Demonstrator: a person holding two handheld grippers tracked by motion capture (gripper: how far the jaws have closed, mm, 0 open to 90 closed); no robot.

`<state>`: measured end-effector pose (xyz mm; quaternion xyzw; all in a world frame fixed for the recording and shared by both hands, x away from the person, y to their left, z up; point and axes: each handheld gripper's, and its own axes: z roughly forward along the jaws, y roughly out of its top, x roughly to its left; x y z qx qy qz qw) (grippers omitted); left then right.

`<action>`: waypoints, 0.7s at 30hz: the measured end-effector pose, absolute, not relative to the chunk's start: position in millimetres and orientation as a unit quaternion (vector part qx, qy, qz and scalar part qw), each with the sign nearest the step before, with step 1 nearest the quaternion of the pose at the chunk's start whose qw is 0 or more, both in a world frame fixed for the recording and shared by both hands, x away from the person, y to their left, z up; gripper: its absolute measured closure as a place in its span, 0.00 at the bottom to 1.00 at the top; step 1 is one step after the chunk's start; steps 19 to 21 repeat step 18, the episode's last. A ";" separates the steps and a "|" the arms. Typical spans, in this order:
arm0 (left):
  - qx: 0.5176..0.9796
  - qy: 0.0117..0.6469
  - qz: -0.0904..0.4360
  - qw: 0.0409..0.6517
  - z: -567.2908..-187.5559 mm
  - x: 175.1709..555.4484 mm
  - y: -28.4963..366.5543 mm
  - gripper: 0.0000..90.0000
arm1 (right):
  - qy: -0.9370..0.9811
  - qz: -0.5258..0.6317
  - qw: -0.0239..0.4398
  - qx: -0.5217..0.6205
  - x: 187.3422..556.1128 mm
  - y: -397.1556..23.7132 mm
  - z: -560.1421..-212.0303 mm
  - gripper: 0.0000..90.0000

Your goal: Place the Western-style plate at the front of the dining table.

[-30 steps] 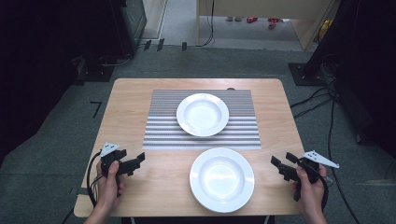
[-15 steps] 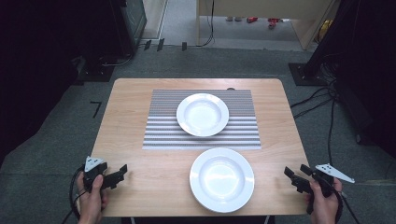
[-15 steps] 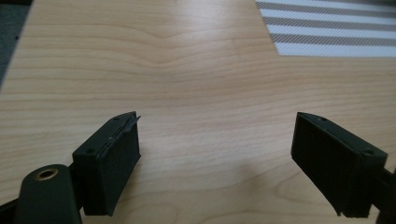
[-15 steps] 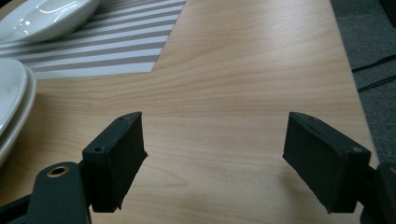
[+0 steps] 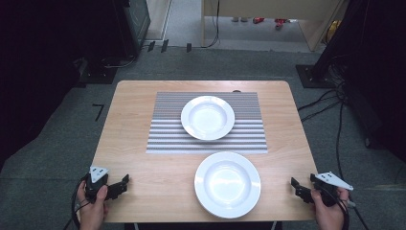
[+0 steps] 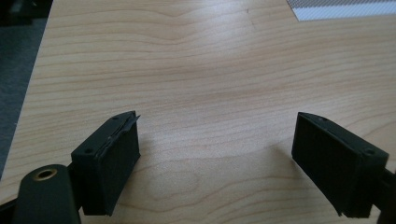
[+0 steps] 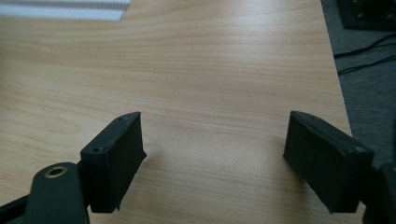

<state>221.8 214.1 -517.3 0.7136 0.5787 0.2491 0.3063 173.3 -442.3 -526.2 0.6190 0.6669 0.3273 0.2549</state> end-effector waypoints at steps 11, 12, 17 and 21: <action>0.716 0.573 0.250 0.311 -518.7 221.1 213.7 0.15 | 0.677 0.316 0.263 0.610 172.2 -434.0 -528.6 0.12; 0.716 0.573 0.250 0.311 -518.6 221.1 213.7 0.15 | 0.676 0.316 0.263 0.612 171.9 -433.4 -528.8 0.10; 0.716 0.572 0.250 0.311 -518.7 221.3 213.8 0.14 | 0.679 0.308 0.258 0.615 173.4 -432.7 -530.1 0.00; 0.716 0.572 0.250 0.311 -518.7 221.3 213.8 0.14 | 0.679 0.308 0.257 0.615 173.4 -432.7 -530.1 0.00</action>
